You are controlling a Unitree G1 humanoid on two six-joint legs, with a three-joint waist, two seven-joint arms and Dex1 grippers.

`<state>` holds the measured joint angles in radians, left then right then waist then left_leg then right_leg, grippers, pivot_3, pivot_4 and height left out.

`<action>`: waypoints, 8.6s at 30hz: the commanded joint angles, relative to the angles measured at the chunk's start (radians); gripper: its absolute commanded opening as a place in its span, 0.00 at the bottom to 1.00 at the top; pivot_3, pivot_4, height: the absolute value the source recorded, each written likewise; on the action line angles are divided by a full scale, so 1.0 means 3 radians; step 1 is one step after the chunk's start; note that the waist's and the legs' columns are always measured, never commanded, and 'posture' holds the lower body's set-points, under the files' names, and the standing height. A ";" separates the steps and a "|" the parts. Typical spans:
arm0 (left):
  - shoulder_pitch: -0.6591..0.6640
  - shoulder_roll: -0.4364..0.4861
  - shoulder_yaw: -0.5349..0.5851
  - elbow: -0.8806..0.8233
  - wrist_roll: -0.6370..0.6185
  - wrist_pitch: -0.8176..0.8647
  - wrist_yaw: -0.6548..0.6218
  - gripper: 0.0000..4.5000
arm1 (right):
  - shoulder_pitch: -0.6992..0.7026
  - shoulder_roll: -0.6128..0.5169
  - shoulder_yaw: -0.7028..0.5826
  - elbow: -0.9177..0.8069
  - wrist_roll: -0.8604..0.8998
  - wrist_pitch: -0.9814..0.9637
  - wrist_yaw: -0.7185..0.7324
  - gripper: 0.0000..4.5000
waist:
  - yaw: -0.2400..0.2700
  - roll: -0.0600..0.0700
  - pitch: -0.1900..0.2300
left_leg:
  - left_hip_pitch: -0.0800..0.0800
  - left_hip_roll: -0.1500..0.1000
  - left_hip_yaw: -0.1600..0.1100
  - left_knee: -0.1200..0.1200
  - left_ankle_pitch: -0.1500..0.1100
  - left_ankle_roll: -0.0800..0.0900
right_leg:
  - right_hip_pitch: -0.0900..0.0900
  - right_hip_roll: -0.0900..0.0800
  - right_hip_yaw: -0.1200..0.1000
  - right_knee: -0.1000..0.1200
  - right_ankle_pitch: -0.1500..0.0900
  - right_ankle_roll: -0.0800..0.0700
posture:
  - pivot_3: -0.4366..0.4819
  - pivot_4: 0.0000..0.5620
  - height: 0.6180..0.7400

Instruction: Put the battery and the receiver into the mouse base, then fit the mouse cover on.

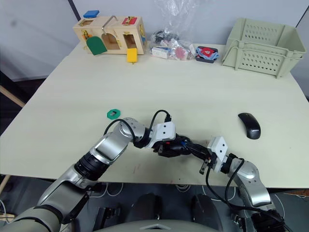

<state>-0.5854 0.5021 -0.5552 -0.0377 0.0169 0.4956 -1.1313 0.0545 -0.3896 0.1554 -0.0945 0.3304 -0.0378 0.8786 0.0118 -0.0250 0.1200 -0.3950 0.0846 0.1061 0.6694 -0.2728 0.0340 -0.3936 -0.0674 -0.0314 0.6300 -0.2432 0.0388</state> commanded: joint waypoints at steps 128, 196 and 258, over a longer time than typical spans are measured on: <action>0.0681 0.0802 0.2224 0.0125 -0.0801 0.0470 0.1447 0.35 | 0.0495 -0.0585 -0.1431 0.0164 0.1051 -0.0410 0.1386 1.00 | 0.0008 0.0017 0.0016 | 0.0011 -0.0005 -0.0003 -0.0003 -0.0001 -0.0002 | 0.0019 -0.0010 -0.0009 -0.0009 -0.0002 -0.0004 | 0.48 0.27 1.00; 0.0516 0.0570 0.2143 0.0843 -0.0679 0.0272 0.1542 0.35 | 0.0544 -0.0633 -0.1434 0.0032 0.1045 -0.0315 0.1367 1.00 | 0.0008 0.0014 0.0015 | 0.0011 -0.0006 0.0012 -0.0002 0.0000 -0.0002 | 0.0020 -0.0010 -0.0010 -0.0008 -0.0001 -0.0002 | 0.48 0.27 1.00; 0.0108 0.1094 0.2156 0.1401 -0.1004 -0.0448 -0.0064 0.02 | 0.0506 -0.0558 -0.1382 -0.0043 0.1087 -0.0380 0.1530 1.00 | 0.0012 0.0013 0.0015 | 0.0014 -0.0005 0.0015 -0.0002 0.0000 -0.0002 | 0.0021 -0.0010 -0.0010 -0.0006 -0.0001 -0.0002 | 0.48 0.27 1.00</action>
<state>-0.5157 0.8119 0.1005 0.3881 -0.2697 0.3846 -1.1012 0.2047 -0.5556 -0.2514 -0.0640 0.6298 -0.1597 1.3433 0.0154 -0.0213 0.1246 -0.3913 0.0830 0.1105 0.6691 -0.2728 0.0333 -0.3874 -0.0703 -0.0346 0.6284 -0.2435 0.0381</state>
